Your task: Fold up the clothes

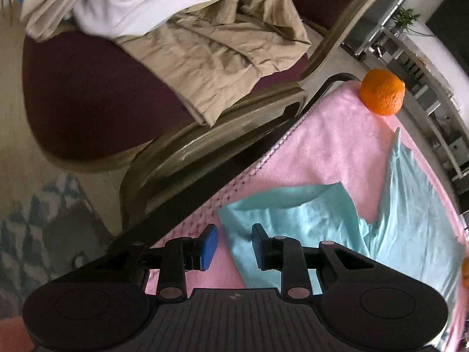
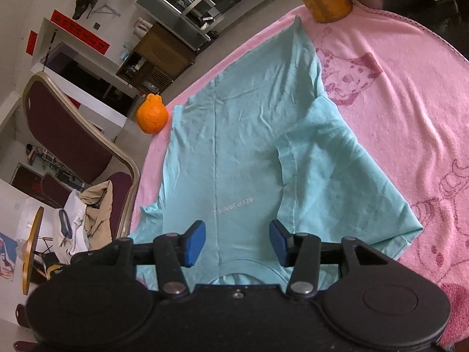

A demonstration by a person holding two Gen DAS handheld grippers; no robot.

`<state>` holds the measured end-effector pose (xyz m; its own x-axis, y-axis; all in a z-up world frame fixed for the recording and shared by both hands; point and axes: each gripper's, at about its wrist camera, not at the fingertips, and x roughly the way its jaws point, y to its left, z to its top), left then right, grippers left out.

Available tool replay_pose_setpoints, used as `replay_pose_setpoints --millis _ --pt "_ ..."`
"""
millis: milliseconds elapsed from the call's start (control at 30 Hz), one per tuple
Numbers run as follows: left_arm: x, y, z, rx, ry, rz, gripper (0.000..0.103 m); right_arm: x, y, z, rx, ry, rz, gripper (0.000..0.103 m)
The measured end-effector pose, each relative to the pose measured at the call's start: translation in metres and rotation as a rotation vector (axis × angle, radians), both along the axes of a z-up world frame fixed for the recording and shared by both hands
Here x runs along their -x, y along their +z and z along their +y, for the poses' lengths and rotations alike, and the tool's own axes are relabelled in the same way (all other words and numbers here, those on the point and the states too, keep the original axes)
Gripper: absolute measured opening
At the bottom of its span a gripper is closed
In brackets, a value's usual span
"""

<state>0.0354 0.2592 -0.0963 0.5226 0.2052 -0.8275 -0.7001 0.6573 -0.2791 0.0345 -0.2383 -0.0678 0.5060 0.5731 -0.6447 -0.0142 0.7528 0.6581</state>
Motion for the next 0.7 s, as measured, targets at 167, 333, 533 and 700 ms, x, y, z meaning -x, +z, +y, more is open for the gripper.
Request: replay_pose_setpoints --millis 167,333,533,700 --pt "-0.003 0.006 -0.016 -0.127 -0.055 -0.005 0.0 -0.002 -0.003 -0.003 0.01 -0.008 0.01 0.047" --pt "0.005 0.033 -0.056 -0.38 -0.153 -0.052 0.0 -0.002 -0.006 -0.01 0.007 -0.029 0.022 0.047" --pt "0.028 0.03 -0.156 -0.761 -0.525 -0.108 0.0 -0.001 -0.01 -0.02 -0.003 -0.059 0.049 0.047" --pt "0.056 0.004 -0.243 -1.034 -0.909 -0.115 0.006 -0.001 -0.015 -0.029 0.011 -0.087 0.069 0.047"
